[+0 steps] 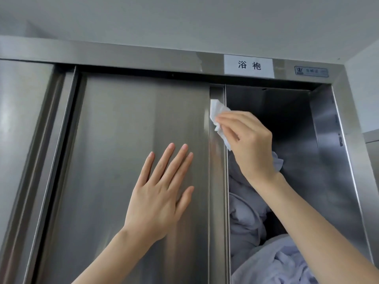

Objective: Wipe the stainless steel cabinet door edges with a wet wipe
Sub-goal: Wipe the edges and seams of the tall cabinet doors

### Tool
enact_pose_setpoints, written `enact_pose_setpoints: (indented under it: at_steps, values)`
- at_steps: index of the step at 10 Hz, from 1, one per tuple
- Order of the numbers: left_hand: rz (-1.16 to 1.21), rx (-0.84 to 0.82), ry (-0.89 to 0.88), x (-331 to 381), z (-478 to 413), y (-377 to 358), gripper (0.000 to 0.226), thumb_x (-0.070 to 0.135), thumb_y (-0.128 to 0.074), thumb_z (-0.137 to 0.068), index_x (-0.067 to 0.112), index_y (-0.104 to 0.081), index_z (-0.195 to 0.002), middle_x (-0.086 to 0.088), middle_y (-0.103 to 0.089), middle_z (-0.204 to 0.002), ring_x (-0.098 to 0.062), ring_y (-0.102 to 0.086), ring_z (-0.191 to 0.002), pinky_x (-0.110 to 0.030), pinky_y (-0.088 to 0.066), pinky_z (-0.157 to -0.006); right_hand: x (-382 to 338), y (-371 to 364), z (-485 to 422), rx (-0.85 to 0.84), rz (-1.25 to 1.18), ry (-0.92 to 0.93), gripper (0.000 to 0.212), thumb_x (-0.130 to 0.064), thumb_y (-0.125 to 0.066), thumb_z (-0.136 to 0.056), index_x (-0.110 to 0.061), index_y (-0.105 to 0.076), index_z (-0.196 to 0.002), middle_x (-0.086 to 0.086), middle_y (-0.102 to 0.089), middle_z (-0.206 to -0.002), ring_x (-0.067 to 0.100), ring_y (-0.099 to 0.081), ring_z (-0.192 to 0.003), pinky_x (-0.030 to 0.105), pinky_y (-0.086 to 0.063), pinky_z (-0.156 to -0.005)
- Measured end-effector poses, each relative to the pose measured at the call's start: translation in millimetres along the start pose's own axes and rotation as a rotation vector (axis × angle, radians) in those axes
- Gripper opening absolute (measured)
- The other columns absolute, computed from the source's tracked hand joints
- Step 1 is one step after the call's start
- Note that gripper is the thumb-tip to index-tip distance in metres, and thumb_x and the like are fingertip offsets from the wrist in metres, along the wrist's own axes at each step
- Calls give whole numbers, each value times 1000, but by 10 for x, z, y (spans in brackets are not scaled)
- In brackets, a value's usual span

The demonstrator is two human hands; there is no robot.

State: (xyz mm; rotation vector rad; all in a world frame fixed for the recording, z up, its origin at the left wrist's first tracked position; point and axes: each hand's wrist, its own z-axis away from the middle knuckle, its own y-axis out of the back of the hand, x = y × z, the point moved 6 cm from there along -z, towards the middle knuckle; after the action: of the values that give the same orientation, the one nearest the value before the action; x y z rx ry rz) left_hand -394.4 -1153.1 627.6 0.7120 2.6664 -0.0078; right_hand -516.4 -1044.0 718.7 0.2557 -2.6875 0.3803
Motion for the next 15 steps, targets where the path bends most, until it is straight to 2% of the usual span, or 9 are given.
enact_pose_setpoints:
  at_steps: [2, 6, 7, 8, 9, 10, 11, 13, 15]
  values:
    - [11, 13, -5, -6, -10, 10, 59, 42, -31, -97, 15, -35, -149, 0, -27, -158, -23, -23, -147, -49, -23, -115, 76, -356, -140, -231, 190, -11, 38, 12, -61, -79, 6, -62, -116, 19, -65, -114, 30, -62, -109, 41, -54, -88]
    - [14, 12, -9, -18, -2, 9, 59, 42, -32, -97, 15, -35, -149, 1, -28, -158, -23, -23, -147, -49, -21, -116, -22, -385, 12, -331, 489, 85, 52, 16, -71, -67, 10, -59, -117, 21, -65, -113, 28, -62, -108, 33, -51, -90]
    - [20, 10, -9, -20, 0, 5, 59, 43, -31, -97, 15, -35, -149, 1, -27, -158, -22, -22, -147, -49, -22, -115, 93, -434, -125, -444, 546, 62, 56, 14, -60, -80, 9, -44, -133, 22, -50, -134, 26, -45, -129, 26, -27, -106]
    - [24, 13, -14, -20, -4, 8, 59, 43, -31, -97, 15, -35, -149, 0, -29, -158, -23, -24, -146, -49, -23, -114, 179, -516, -250, -473, 531, 71, 51, 1, -39, -98, 2, -21, -145, 16, -26, -152, 21, -18, -143, 21, -1, -110]
    - [20, 9, -14, -21, -6, 14, 59, 43, -31, -97, 15, -35, -149, 0, -29, -157, -24, -24, -146, -50, -23, -114, 163, -479, -159, -486, 474, 41, 44, -15, -32, -103, 1, -28, -143, 15, -28, -151, 20, -19, -142, 26, -6, -117]
    - [20, 4, -17, -24, -1, 12, 59, 43, -30, -98, 15, -35, -149, 0, -27, -158, -24, -23, -147, -49, -23, -114, 84, -382, 34, -468, 221, -26, 45, -22, -32, -100, 2, -38, -138, 14, -36, -146, 20, -26, -140, 32, -16, -117]
    - [22, 9, -14, -24, 3, 4, 58, 43, -30, -98, 15, -36, -149, 0, -27, -158, -24, -23, -146, -50, -23, -114, 100, -384, 55, -479, 127, -84, 51, -29, -28, -99, 1, -35, -139, 11, -33, -149, 16, -22, -141, 29, -12, -117]
    - [22, 15, -12, -30, 6, -2, 59, 43, -31, -97, 15, -36, -149, 0, -27, -158, -23, -23, -147, -50, -23, -114, 176, -529, -209, -419, 213, -182, 71, -49, -9, -97, 0, -28, -144, 10, -25, -153, 15, -15, -143, 27, -8, -118]
    - [9, 23, -11, -30, 1, 21, 59, 42, -32, -97, 14, -37, -148, -1, -29, -157, -25, -25, -146, -50, -23, -115, 55, -509, 60, -419, 263, -157, 70, -50, -17, -97, 2, -28, -143, 12, -25, -152, 18, -16, -143, 27, -20, -115]
